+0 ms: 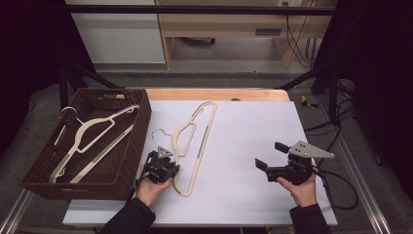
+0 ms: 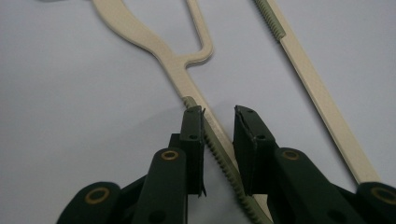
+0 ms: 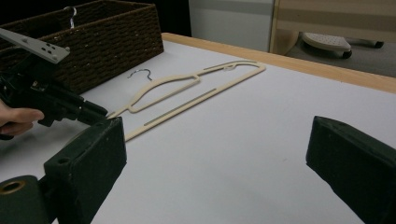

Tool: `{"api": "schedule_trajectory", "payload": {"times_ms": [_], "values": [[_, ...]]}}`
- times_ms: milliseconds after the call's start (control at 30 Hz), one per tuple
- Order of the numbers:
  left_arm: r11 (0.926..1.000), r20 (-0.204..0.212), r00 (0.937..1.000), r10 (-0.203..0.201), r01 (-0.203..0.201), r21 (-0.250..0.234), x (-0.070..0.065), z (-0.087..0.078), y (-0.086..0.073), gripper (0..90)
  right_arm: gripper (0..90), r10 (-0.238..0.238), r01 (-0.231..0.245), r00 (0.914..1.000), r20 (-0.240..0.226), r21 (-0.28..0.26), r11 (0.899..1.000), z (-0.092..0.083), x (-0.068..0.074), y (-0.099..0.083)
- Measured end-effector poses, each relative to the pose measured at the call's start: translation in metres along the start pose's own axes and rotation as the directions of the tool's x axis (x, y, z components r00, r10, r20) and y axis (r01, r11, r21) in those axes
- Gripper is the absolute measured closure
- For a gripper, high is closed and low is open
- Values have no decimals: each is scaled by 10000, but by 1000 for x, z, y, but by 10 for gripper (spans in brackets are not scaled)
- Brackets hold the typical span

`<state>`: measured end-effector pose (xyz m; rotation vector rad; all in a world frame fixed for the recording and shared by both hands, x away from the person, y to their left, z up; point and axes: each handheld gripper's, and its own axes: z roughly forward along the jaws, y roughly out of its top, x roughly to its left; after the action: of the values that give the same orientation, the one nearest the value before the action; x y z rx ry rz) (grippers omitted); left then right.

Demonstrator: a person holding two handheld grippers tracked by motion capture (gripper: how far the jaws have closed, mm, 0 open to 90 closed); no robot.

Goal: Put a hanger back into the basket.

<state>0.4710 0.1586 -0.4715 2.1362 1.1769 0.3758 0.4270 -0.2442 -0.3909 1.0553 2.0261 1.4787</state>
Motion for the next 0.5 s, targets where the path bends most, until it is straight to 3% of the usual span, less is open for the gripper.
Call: {"api": "schedule_trajectory", "payload": {"times_ms": [67, 333, 500], "values": [[9999, 108, 9998, 167, -167, 12, 0, 0, 0, 738, 51, -27, 27, 10000, -30, 41, 10000, 0, 0, 0], [9999, 747, 9972, 36, -25, -142, 4, 1, -1, 749, 51, 18, -18, 10000, -9, 37, 10000, 1, 0, 0], [9985, 951, 9946, 427, -394, -368, 1, 5, 1, 760, 51, -18, 18, 10000, -44, 71, 10000, 3, 0, -1]]}}
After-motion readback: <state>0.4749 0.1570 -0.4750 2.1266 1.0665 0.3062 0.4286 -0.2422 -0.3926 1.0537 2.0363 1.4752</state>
